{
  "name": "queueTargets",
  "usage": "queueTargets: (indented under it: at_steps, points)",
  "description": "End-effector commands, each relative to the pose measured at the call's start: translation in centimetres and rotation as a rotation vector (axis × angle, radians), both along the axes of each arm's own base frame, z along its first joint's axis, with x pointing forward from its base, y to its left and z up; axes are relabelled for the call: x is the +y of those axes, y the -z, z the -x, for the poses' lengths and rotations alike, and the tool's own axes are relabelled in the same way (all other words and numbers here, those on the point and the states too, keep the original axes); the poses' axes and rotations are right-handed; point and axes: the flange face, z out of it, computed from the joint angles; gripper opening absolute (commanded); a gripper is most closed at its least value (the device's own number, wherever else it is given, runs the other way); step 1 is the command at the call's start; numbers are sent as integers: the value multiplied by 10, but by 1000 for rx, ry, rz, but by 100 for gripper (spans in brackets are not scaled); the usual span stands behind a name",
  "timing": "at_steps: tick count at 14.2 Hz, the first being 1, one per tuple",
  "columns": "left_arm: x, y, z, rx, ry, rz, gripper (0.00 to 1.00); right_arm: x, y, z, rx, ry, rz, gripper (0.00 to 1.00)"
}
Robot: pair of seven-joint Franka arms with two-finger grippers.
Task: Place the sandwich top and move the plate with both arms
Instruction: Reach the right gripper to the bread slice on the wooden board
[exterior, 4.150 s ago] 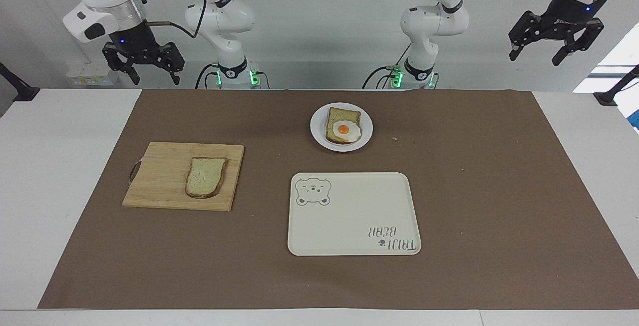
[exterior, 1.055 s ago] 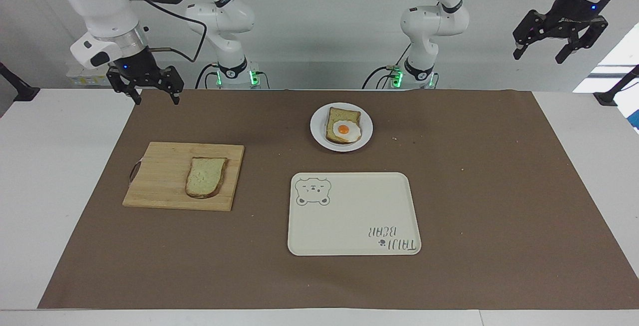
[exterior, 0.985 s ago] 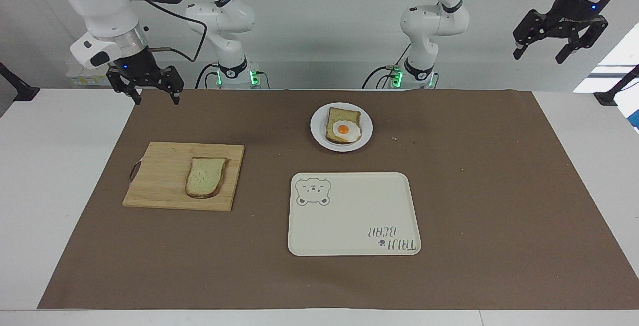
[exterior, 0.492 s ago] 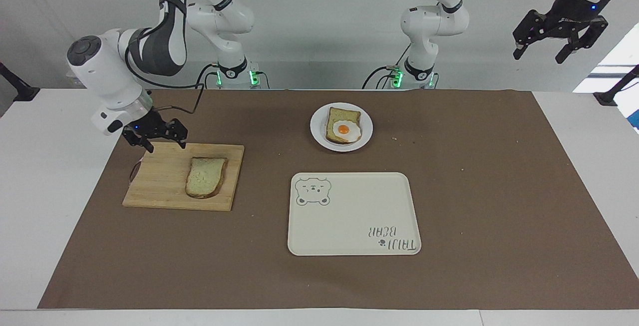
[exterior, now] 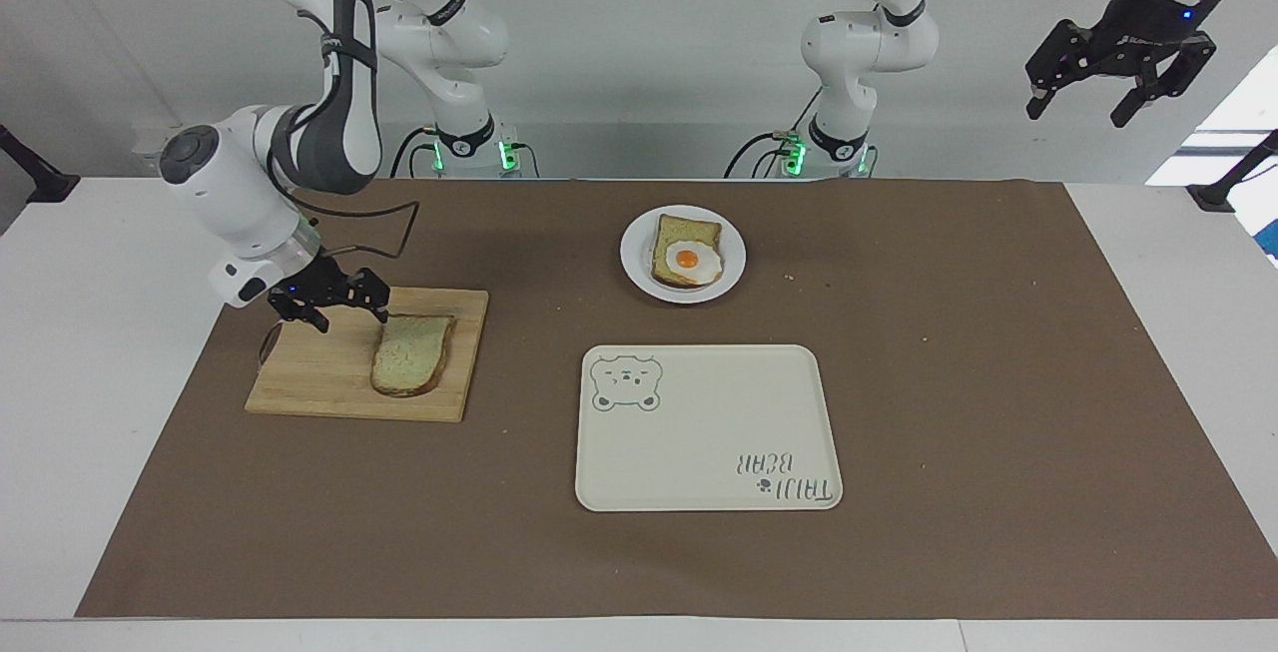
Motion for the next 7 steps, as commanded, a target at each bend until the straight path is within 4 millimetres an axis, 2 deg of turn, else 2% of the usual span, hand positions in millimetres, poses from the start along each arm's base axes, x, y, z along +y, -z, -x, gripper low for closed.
queueTargets:
  at_steps: [1, 6, 7]
  points:
    - [2, 0, 8, 9, -13, 9, 100, -2, 20, 5, -15, -18, -18, 100]
    - [2, 0, 8, 9, -13, 9, 100, 2, 47, 0, -11, -14, -29, 100]
    - [2, 0, 8, 9, -13, 9, 100, 8, 49, -2, -17, -11, -40, 100]
